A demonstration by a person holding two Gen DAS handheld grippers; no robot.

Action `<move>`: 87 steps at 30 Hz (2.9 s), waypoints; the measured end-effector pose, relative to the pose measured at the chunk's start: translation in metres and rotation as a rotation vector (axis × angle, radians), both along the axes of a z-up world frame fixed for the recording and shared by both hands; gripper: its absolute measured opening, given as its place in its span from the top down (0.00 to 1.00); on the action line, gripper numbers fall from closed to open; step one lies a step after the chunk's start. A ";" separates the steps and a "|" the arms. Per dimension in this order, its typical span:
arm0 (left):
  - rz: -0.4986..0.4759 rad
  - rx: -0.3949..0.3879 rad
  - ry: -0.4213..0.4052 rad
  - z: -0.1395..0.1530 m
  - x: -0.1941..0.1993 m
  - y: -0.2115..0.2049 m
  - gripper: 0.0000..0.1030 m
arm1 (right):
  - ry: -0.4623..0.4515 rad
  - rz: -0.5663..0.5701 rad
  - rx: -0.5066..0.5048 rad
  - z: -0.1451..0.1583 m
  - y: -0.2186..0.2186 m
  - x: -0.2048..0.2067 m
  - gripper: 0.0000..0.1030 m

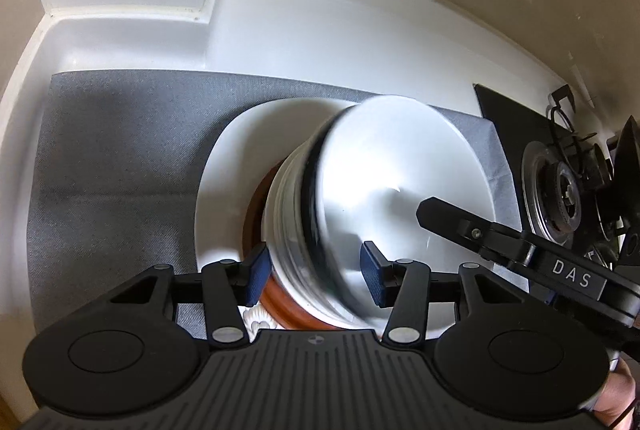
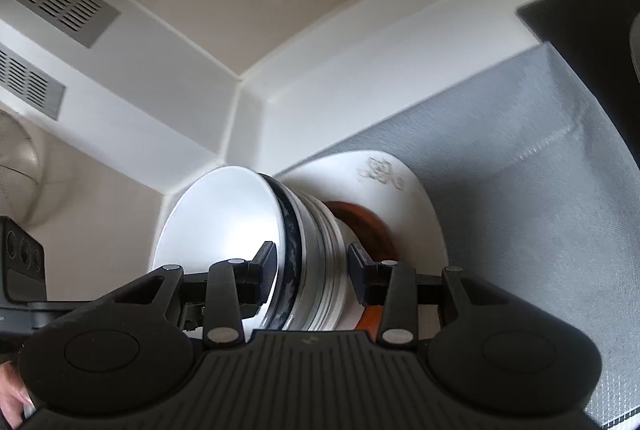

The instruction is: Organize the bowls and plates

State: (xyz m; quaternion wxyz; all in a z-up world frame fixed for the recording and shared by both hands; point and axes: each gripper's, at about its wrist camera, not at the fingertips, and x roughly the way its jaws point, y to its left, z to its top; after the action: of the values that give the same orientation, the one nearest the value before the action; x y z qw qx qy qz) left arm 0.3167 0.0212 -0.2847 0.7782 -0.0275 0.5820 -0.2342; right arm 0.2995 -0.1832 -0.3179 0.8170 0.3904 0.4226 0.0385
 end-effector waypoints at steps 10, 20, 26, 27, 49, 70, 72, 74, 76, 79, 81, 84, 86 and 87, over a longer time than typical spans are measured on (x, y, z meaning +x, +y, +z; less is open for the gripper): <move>0.037 0.036 -0.306 0.057 -0.053 0.021 0.39 | -0.036 -0.080 -0.172 0.051 0.010 -0.048 0.52; 0.128 0.155 -0.538 0.208 -0.219 0.021 0.00 | -0.077 -0.058 -0.393 0.200 0.080 -0.175 0.08; 0.129 0.184 -0.468 0.235 -0.257 0.019 0.00 | -0.079 -0.103 -0.558 0.264 0.084 -0.223 0.00; 0.110 0.180 -0.454 0.239 -0.259 0.018 0.00 | -0.063 -0.104 -0.550 0.269 0.083 -0.227 0.00; 0.032 0.259 -0.453 0.242 -0.288 0.006 0.00 | 0.024 -0.109 -0.517 0.271 0.096 -0.254 0.00; 0.004 0.264 -0.446 0.240 -0.290 0.005 0.00 | 0.044 -0.126 -0.528 0.270 0.098 -0.260 0.00; 0.002 0.264 -0.443 0.239 -0.289 0.004 0.00 | 0.046 -0.127 -0.525 0.269 0.097 -0.259 0.00; 0.002 0.267 -0.438 0.238 -0.288 0.004 0.00 | 0.050 -0.126 -0.519 0.267 0.096 -0.260 0.00; 0.001 0.271 -0.435 0.237 -0.287 0.003 0.00 | 0.051 -0.124 -0.518 0.267 0.096 -0.260 0.00; 0.002 0.275 -0.436 0.237 -0.286 0.003 0.00 | 0.051 -0.123 -0.521 0.266 0.096 -0.259 0.00; 0.002 0.277 -0.441 0.237 -0.285 0.003 0.00 | 0.050 -0.124 -0.518 0.266 0.097 -0.258 0.00; 0.001 0.281 -0.450 0.237 -0.286 0.003 0.00 | 0.047 -0.123 -0.517 0.265 0.096 -0.257 0.00; 0.000 0.283 -0.448 0.236 -0.285 0.003 0.00 | 0.048 -0.123 -0.519 0.265 0.097 -0.256 0.00; 0.000 0.283 -0.444 0.236 -0.284 0.004 0.00 | 0.049 -0.124 -0.520 0.265 0.098 -0.255 0.00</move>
State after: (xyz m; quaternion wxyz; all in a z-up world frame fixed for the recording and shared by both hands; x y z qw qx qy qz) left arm 0.0327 0.0248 -0.0490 0.8831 0.1335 0.4238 -0.1507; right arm 0.0442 -0.0856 -0.0532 0.8803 0.1931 0.4132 -0.1308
